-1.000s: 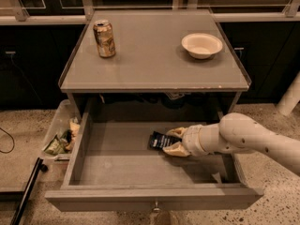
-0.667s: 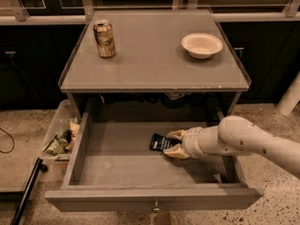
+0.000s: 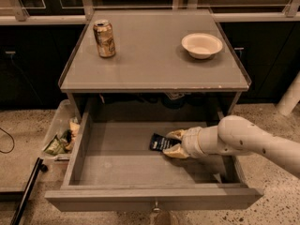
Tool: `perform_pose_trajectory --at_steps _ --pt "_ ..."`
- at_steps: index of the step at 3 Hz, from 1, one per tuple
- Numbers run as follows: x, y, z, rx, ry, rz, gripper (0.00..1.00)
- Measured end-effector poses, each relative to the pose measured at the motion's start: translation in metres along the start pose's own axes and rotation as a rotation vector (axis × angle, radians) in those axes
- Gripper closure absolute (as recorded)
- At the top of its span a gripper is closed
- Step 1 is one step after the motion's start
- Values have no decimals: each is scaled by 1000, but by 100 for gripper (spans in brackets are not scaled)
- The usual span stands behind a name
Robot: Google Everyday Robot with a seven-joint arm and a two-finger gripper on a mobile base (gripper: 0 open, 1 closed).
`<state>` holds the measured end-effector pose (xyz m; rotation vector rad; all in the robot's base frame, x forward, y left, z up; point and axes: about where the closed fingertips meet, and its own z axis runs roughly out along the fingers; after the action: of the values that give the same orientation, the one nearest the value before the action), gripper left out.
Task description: Place rxbar blueberry into top drawer
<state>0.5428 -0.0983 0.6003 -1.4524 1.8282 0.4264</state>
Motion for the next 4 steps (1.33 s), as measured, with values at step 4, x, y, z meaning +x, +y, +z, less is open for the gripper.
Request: perform_pose_trajectory --at_steps 4 --pt "-6 0 -34 -12 -26 -5 0"
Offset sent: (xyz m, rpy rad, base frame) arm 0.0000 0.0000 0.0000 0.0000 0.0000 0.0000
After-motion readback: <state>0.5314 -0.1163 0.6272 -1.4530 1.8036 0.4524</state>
